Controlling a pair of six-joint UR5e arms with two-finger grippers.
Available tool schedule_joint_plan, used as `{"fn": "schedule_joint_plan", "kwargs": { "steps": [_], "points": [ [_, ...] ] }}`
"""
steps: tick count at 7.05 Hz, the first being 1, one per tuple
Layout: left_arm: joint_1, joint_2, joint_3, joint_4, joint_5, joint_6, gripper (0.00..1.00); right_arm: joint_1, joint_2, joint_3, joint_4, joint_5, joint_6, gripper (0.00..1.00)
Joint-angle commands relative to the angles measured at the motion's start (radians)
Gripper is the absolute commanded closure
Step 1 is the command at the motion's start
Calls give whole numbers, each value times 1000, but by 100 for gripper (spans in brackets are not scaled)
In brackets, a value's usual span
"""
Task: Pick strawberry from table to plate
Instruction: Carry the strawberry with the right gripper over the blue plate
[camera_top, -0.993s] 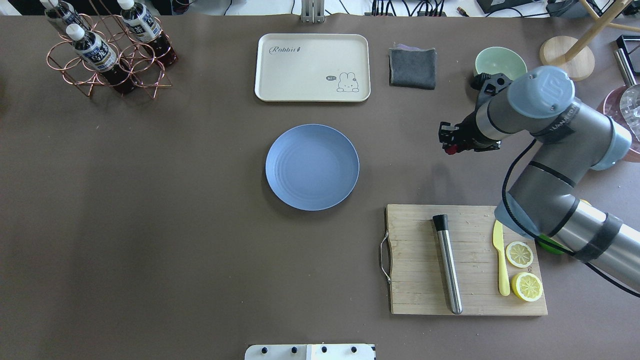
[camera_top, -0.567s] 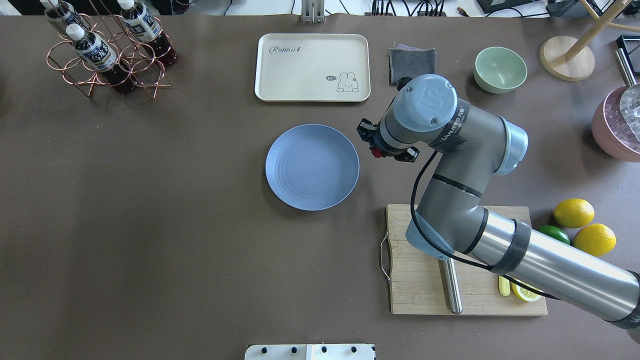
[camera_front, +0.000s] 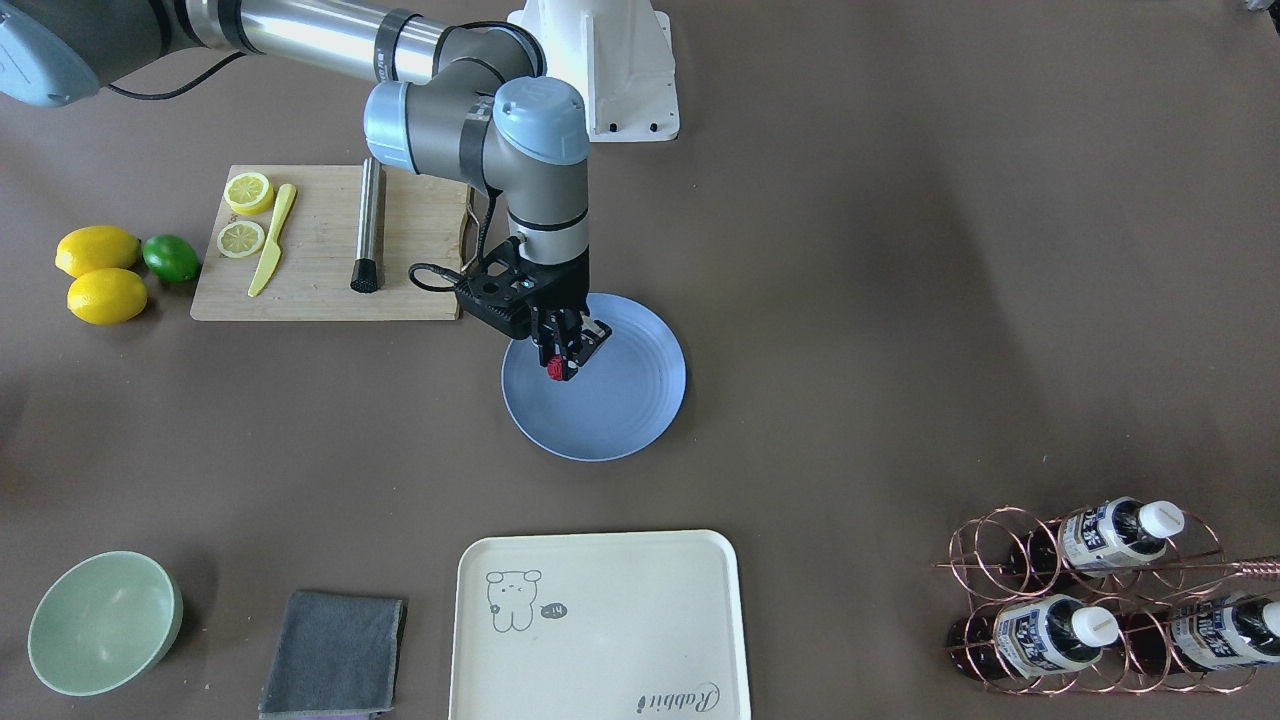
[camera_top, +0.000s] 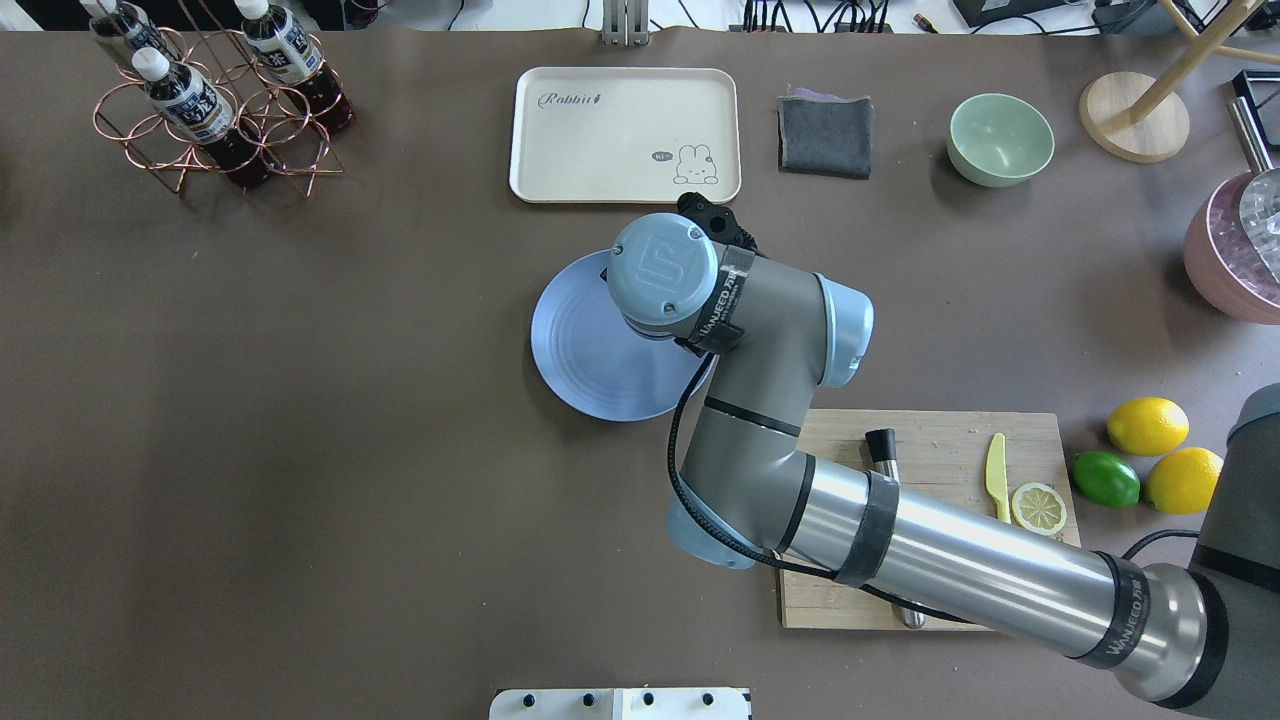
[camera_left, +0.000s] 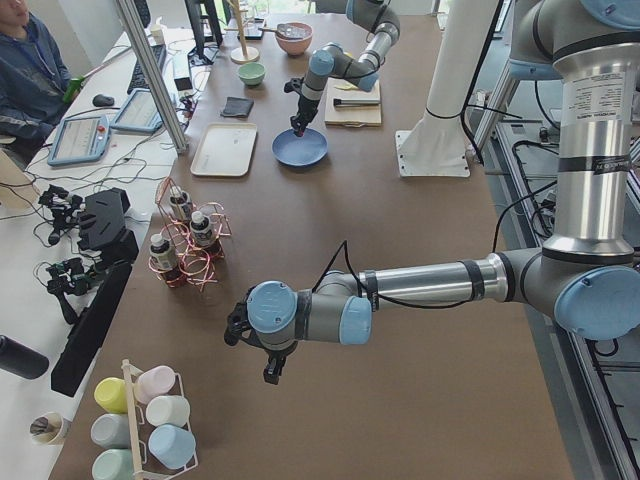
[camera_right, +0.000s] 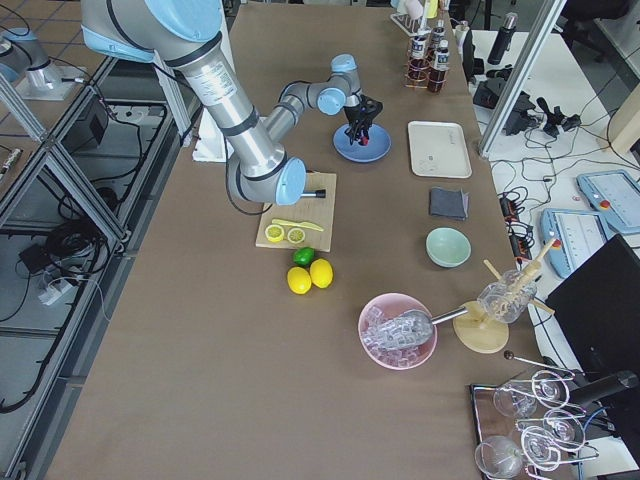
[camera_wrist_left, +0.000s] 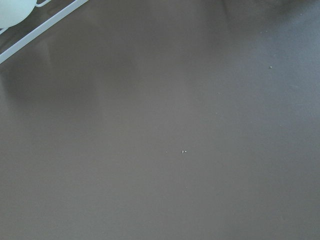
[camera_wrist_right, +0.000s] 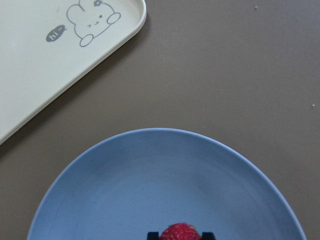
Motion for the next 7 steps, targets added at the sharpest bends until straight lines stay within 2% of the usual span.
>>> {"fn": "schedule_joint_plan", "kwargs": {
  "steps": [1,2,4,6,7],
  "points": [
    [1,3,-1,-1,-1,1,1,-51,20,-30,2,-53,33,100],
    [1,2,0,1,-1,0,1,-76,16,-31,7,-103,39,100],
    [3,2,-1,-1,-1,0,1,-87,5,-34,47,-113,56,100],
    [3,2,2,-1,-1,0,1,-85,5,-43,61,-145,76,43],
    [3,3,2,-1,-1,0,1,-81,6,-43,67,-144,70,25]
  ]
}}
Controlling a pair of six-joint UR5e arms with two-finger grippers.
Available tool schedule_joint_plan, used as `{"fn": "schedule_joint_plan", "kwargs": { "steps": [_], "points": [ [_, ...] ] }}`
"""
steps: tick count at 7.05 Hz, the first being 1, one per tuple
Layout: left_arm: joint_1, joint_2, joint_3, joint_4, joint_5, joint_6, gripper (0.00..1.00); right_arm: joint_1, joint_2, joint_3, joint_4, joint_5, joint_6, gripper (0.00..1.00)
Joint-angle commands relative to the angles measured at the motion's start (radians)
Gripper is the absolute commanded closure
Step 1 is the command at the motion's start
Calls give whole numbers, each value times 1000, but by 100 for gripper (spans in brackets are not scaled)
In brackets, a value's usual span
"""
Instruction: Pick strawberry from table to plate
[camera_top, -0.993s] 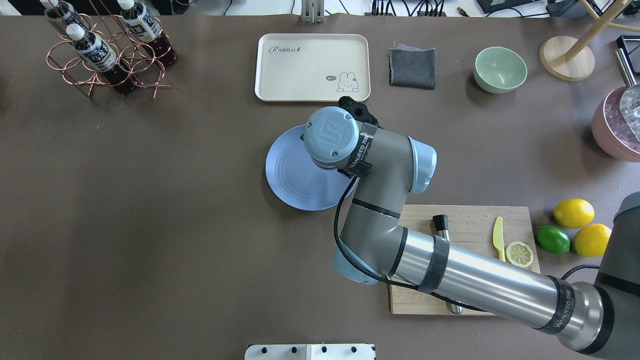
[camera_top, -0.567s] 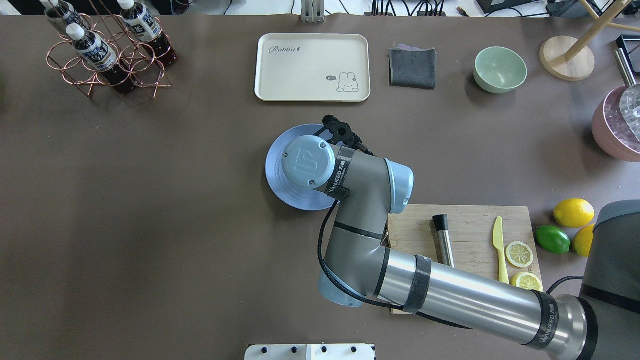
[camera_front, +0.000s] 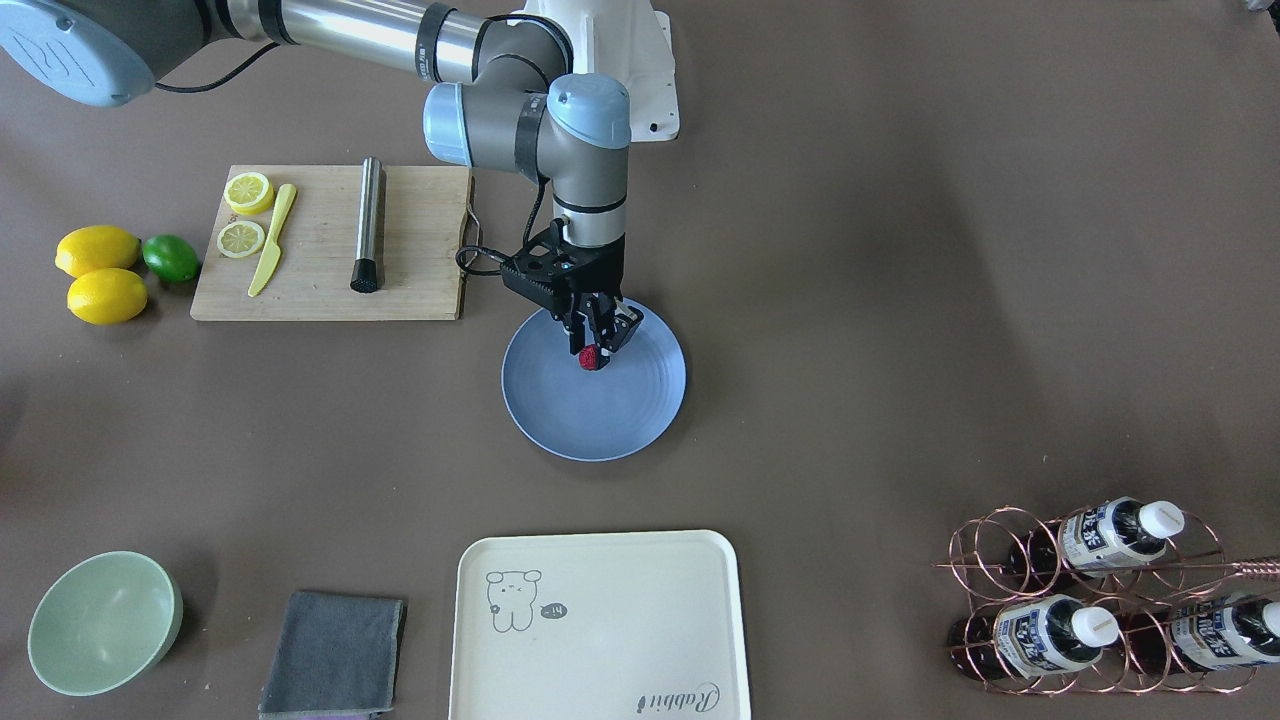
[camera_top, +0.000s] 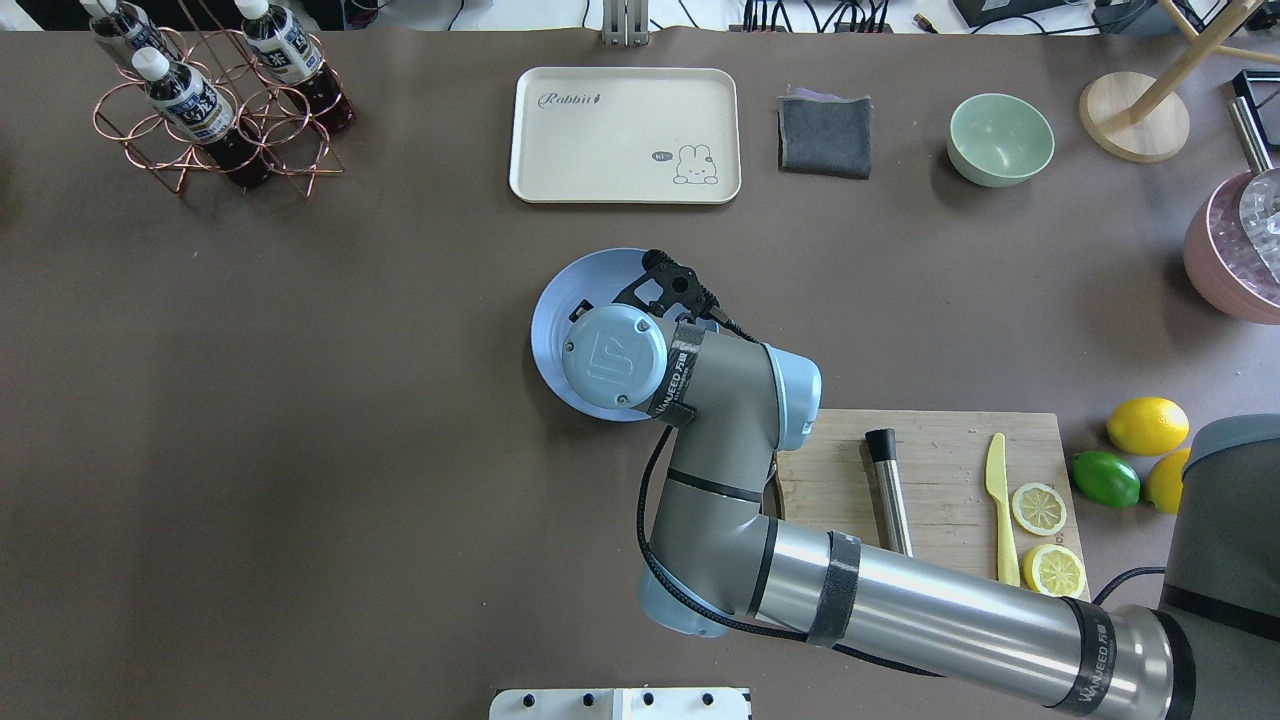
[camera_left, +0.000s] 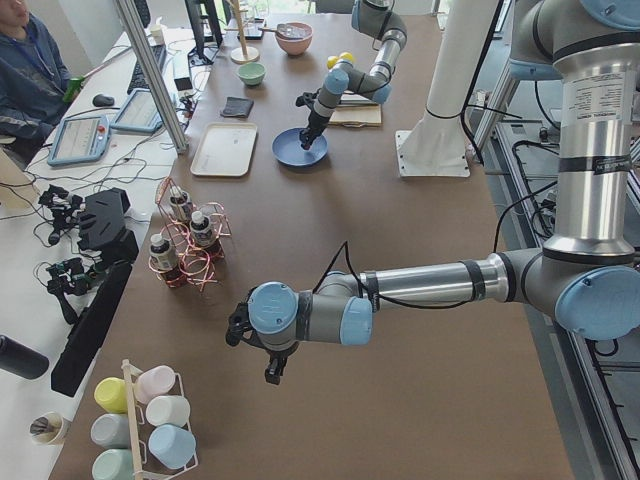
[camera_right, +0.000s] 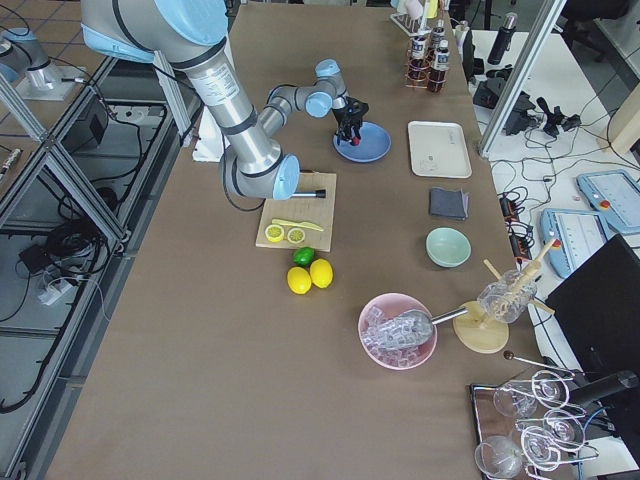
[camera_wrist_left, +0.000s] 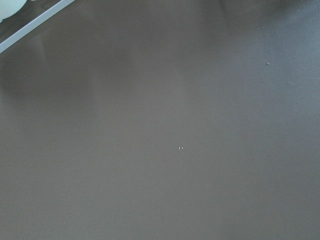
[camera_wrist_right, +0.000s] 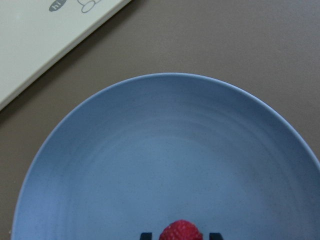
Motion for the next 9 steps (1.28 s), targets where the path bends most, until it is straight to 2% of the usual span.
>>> {"fn": "schedule_joint_plan", "kwargs": {
  "steps": [1,3,5,6,7,8,9],
  "points": [
    [0,1,1,0,0,0,1,5,-2,-3,8,-8,-11,0],
    [2,1,4,0,2,0,1,38,-5,22,-4,20,-62,0],
    [12,1,6,0,2,2,1,132,-125,165,-14,159,-197,0],
    [14,1,6,0,3,2,1,213,-205,245,-27,258,-351,0],
    [14,1,6,0,2,2,1,299,-274,284,-28,372,-482,0],
    [15,1,6,0,3,2,1,371,-334,307,-28,441,-606,0],
    [15,1,6,0,3,3,1,419,-409,336,-28,465,-724,0]
  ]
}}
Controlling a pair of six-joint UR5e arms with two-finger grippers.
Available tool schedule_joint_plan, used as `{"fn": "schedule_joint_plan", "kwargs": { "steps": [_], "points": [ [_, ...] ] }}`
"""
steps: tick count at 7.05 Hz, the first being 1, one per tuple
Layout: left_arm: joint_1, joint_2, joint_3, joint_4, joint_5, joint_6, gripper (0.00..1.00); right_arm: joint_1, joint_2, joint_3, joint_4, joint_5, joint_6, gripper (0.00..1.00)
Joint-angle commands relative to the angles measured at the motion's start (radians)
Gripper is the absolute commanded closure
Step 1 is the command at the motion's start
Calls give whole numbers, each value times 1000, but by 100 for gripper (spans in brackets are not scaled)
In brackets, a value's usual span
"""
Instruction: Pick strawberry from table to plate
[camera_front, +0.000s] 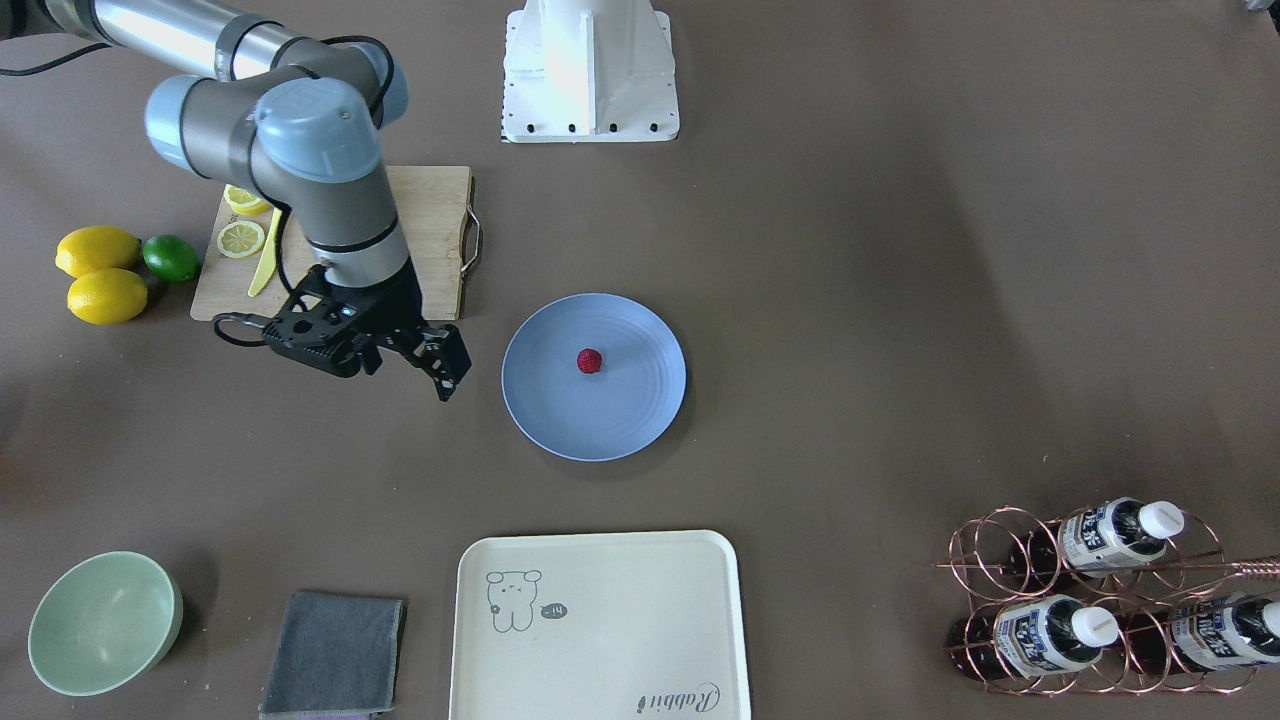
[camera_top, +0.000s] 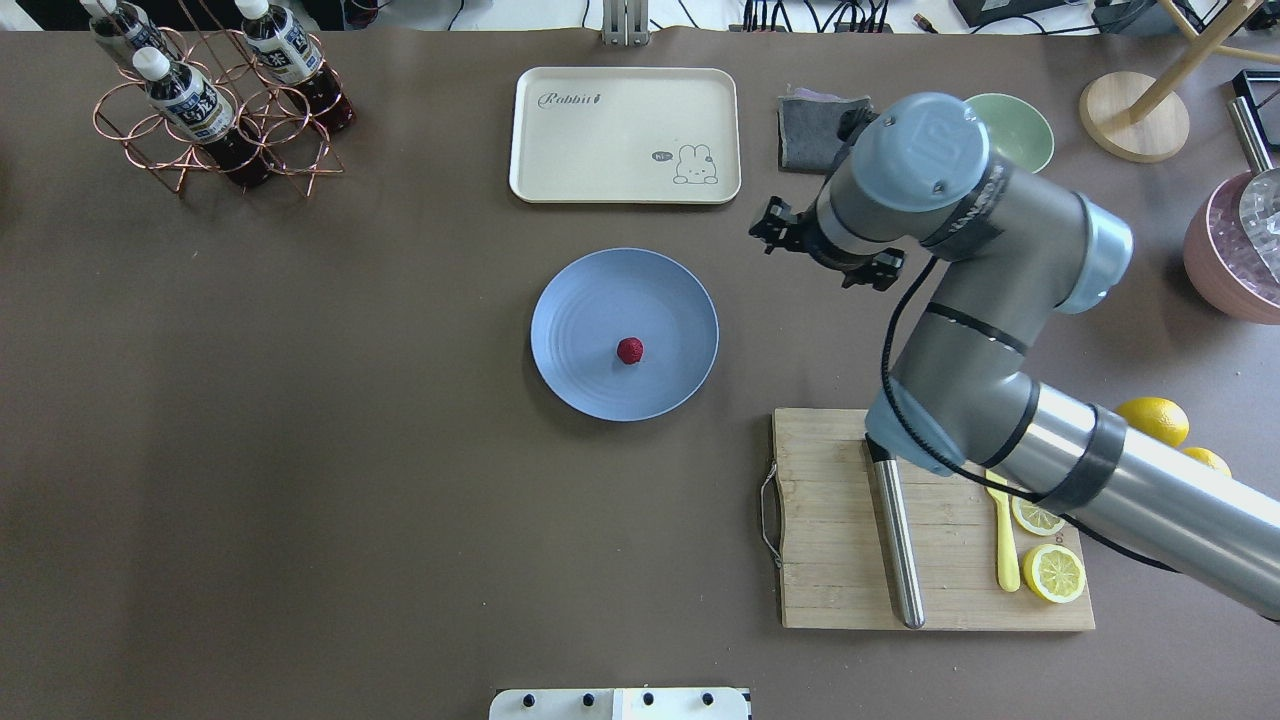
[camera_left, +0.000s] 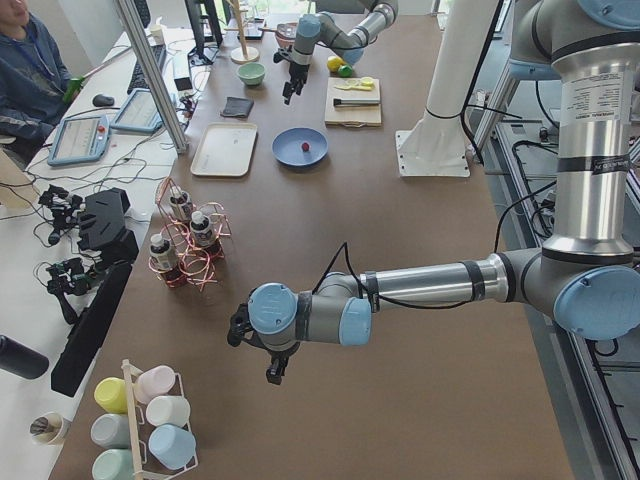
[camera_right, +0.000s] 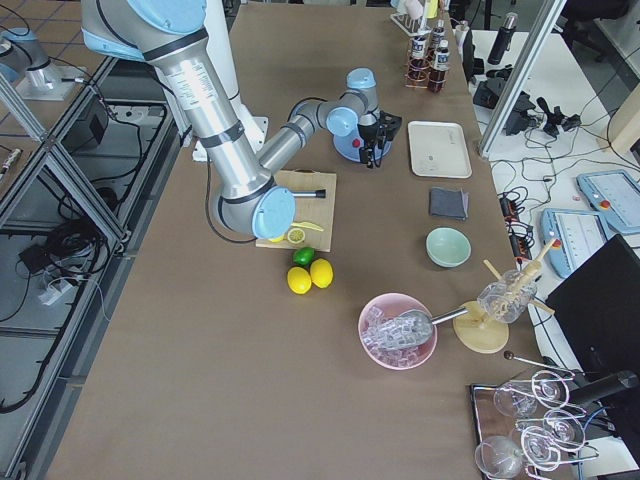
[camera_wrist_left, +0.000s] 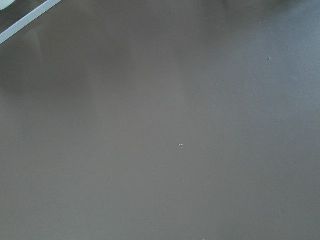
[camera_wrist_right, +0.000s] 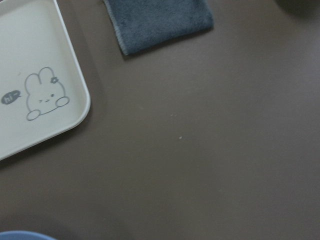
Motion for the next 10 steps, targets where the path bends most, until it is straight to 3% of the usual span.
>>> {"fn": "schedule_joint_plan", "kwargs": {
  "steps": [1,2,4,7,9,10],
  "points": [
    [5,0,2,0,2,1,1,152,-206,99,-1,108,-319,0],
    [9,3,2,-1,5,1,1,265,-322,136,-1,196,-522,0],
    [9,9,2,-3,4,3,1,448,-483,133,-1,238,-946,0],
    [9,11,2,-3,5,4,1,675,-576,124,-122,275,-1405,0],
    [10,12,0,-3,5,4,1,772,-621,103,-162,329,-1576,0],
    [12,11,2,-2,5,3,1,780,-666,78,-157,359,-1569,0]
  ]
}}
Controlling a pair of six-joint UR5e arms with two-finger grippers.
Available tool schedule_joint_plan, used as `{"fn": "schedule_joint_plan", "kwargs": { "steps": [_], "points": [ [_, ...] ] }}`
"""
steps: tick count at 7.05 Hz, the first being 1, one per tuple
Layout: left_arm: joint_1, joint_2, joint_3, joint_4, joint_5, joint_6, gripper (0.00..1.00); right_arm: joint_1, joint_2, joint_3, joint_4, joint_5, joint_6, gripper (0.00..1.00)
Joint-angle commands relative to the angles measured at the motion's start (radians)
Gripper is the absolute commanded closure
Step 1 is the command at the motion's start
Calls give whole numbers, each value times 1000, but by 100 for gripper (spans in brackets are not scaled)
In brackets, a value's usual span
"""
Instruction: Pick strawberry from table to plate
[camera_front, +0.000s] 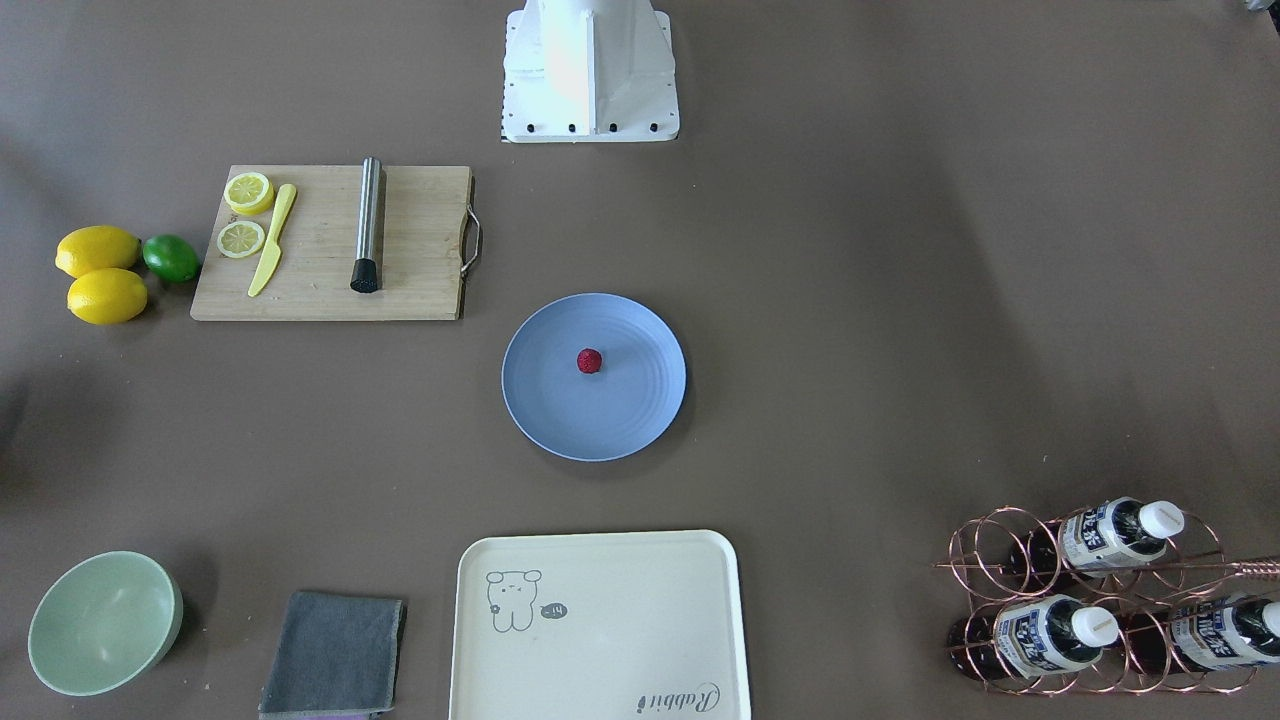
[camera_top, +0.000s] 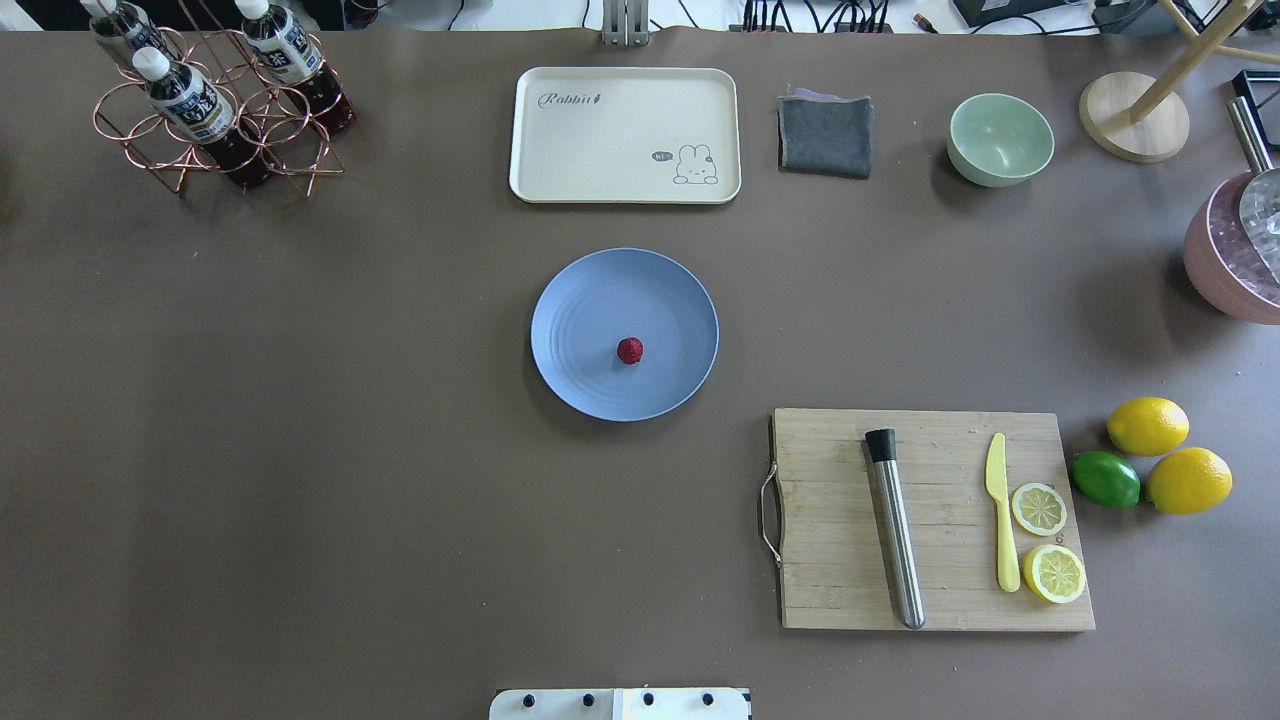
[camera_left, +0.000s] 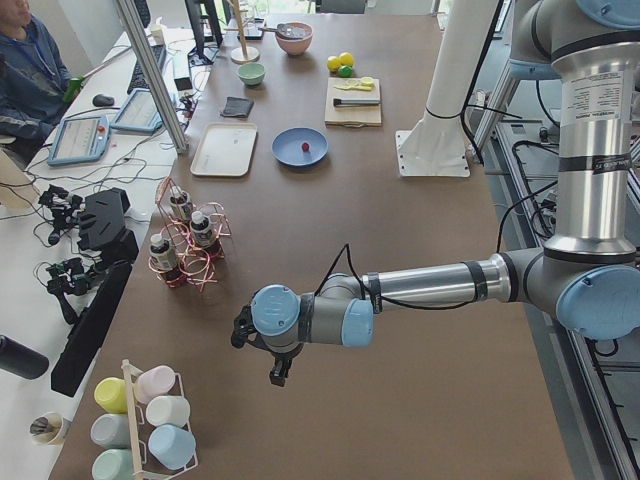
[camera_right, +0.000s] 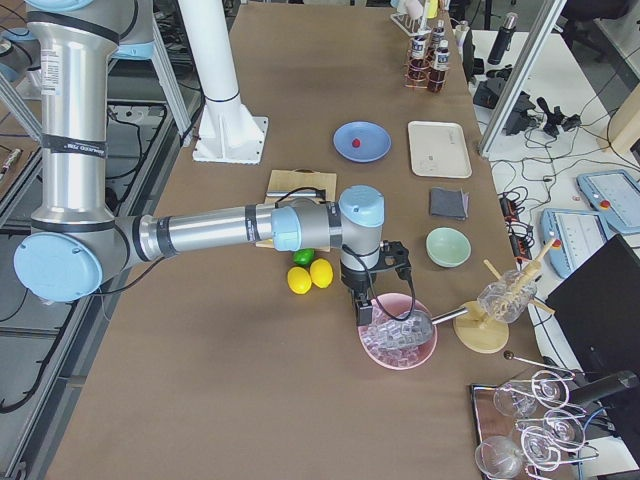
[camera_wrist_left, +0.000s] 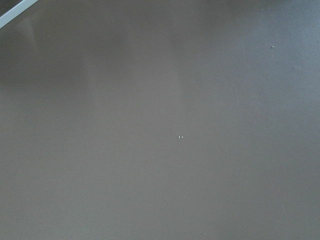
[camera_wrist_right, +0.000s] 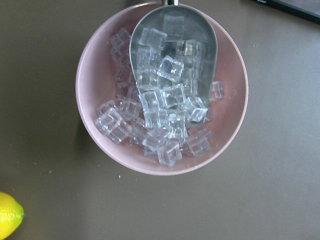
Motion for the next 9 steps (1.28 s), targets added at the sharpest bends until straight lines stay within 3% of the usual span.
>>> {"fn": "schedule_joint_plan", "kwargs": {
  "steps": [1,9],
  "points": [
    [4,-2,-4,1,0,-1,1,32,-70,-61,-1,72,-34,0],
    [1,2,-1,-8,-8,0,1,42,-70,-86,-1,81,-34,0]
  ]
}}
